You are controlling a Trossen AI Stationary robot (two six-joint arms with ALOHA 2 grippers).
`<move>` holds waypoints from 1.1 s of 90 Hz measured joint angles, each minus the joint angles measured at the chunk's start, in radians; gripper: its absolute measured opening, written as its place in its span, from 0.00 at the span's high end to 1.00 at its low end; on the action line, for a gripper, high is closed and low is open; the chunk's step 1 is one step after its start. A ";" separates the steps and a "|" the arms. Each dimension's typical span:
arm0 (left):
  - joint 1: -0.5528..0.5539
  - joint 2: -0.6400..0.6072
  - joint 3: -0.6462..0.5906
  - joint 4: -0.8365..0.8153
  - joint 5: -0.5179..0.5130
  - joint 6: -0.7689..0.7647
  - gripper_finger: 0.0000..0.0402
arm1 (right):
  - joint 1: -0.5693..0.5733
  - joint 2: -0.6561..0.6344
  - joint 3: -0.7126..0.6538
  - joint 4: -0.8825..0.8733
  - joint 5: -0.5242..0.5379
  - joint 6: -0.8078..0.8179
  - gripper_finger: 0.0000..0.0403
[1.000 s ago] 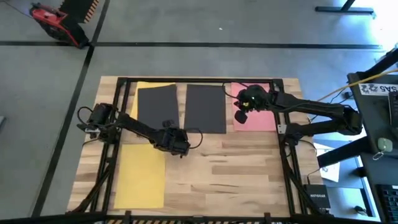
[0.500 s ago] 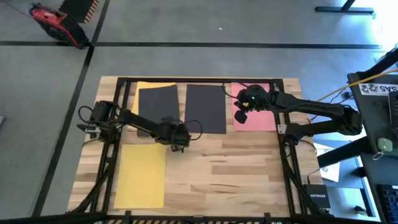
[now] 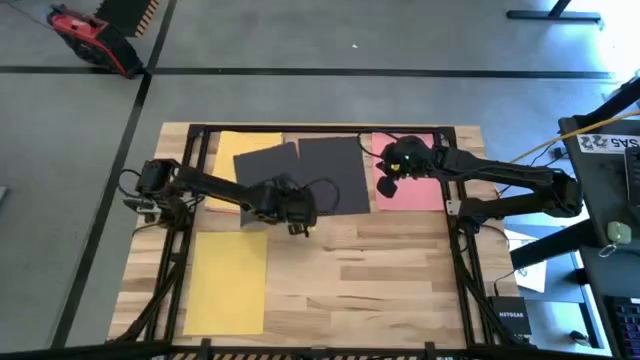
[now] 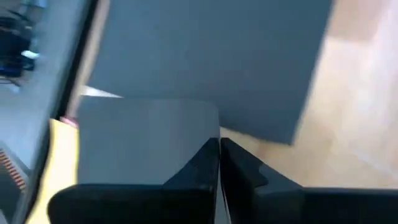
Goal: Organize paper
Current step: Stack the black paper on the top of the other black paper
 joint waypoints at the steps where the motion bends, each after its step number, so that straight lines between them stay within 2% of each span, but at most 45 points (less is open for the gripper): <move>1: 0.003 0.000 0.003 0.010 0.000 0.011 1.00 | 0.000 0.000 0.000 0.000 0.000 0.000 1.00; 16: 0.047 0.003 0.024 0.213 0.009 0.197 1.00 | 0.000 0.000 0.000 0.003 0.001 0.000 1.00; 31: 0.082 0.015 0.024 0.338 0.060 0.284 1.00 | 0.000 0.000 0.000 0.001 0.001 0.001 1.00; 43: 0.089 0.029 0.024 0.391 0.111 0.346 1.00 | 0.000 -0.001 0.000 0.001 0.000 0.001 1.00; 78: 0.086 0.085 0.029 0.526 0.186 0.385 1.00 | 0.000 -0.001 0.000 0.003 0.001 0.002 1.00; 99: 0.095 0.199 0.154 0.543 0.233 0.451 1.00 | 0.000 0.000 0.000 0.005 0.000 0.027 1.00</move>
